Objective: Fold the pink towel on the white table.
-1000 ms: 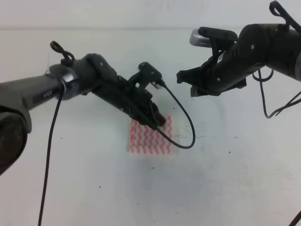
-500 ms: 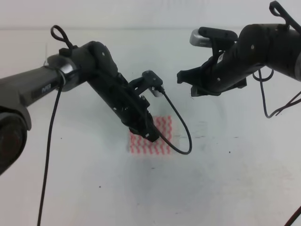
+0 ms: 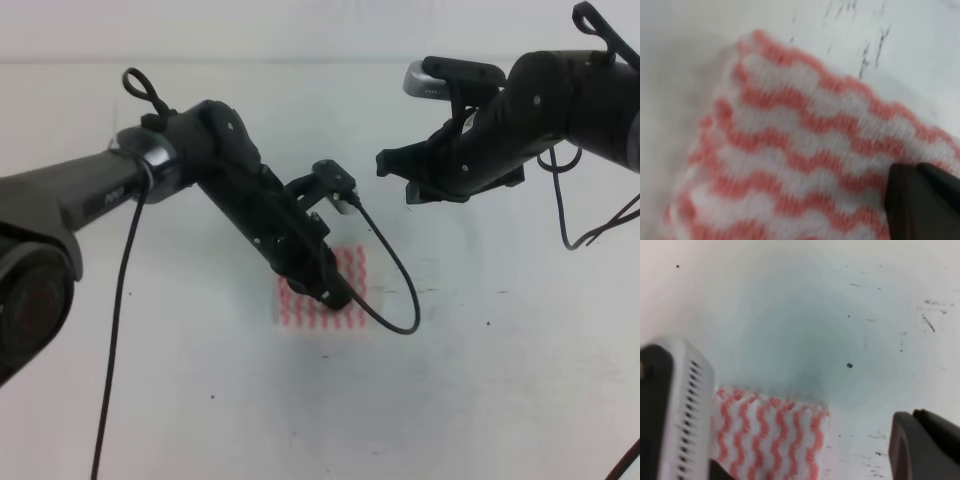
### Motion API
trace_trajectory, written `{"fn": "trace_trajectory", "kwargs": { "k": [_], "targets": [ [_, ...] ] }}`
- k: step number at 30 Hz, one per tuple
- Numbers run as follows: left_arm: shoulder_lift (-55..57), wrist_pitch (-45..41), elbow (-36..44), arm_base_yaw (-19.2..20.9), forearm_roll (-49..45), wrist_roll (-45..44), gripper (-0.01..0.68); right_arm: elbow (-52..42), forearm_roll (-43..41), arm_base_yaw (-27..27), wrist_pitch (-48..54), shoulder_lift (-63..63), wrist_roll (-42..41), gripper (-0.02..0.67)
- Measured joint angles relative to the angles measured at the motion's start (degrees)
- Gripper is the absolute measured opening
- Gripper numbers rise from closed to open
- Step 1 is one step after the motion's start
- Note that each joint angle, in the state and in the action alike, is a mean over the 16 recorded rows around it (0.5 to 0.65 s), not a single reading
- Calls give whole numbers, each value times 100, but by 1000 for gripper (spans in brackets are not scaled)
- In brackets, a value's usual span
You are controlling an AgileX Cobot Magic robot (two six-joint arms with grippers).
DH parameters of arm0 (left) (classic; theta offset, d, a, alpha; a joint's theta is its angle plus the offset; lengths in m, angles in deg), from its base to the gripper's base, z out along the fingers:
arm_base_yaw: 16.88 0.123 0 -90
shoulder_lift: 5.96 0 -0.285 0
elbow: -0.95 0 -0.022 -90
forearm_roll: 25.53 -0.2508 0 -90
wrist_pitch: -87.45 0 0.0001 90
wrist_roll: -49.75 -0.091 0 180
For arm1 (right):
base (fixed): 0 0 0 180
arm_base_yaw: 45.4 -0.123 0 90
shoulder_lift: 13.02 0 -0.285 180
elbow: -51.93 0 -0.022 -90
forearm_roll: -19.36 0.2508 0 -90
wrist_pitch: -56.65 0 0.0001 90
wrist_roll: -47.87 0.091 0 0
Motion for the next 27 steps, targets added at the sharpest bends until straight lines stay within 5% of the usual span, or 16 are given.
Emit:
{"fn": "trace_trajectory", "kwargs": {
  "k": [12, 27],
  "targets": [
    [-21, 367, -5, -152, -59, -56, -6, 0, 4, 0, 30, 29, 3, -18],
    [20, 1853, -13, -162, -27, 124, -4, -1, -12, 0, 43, 32, 3, -18]
  ]
}}
